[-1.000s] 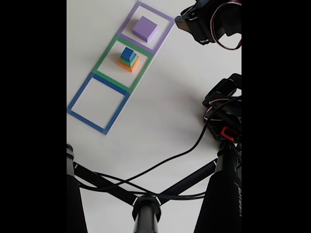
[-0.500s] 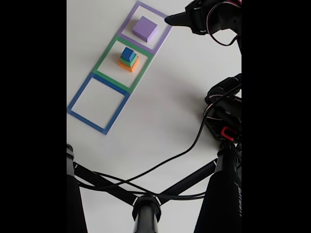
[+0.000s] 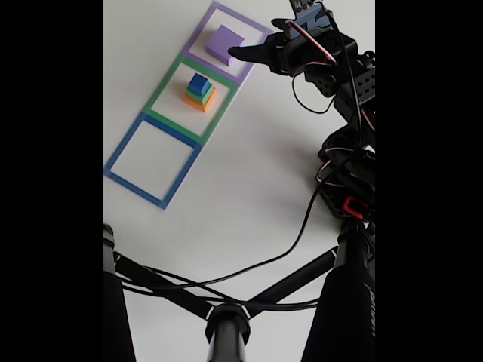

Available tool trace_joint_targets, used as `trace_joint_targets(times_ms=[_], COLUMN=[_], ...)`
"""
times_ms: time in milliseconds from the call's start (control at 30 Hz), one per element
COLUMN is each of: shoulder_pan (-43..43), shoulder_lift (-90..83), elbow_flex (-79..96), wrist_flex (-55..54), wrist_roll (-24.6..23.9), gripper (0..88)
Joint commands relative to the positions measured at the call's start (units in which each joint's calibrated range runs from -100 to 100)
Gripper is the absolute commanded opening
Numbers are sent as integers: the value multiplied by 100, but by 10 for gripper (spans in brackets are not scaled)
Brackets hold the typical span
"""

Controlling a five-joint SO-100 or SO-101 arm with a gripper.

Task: Tower of hanoi

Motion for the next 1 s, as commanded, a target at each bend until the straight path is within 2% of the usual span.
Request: trace_joint_targets(times_ms=[0,300,467,967], shoulder_pan=[-54,-188,-227,-121], shoulder_lift=[551,2626,3821,6073], elbow_flex=[297,661,479,-3], wrist_flex=[-1379,-4124,-5298,-7241], wrist_roll=[0,0,0,0], gripper=[415,435,436,432])
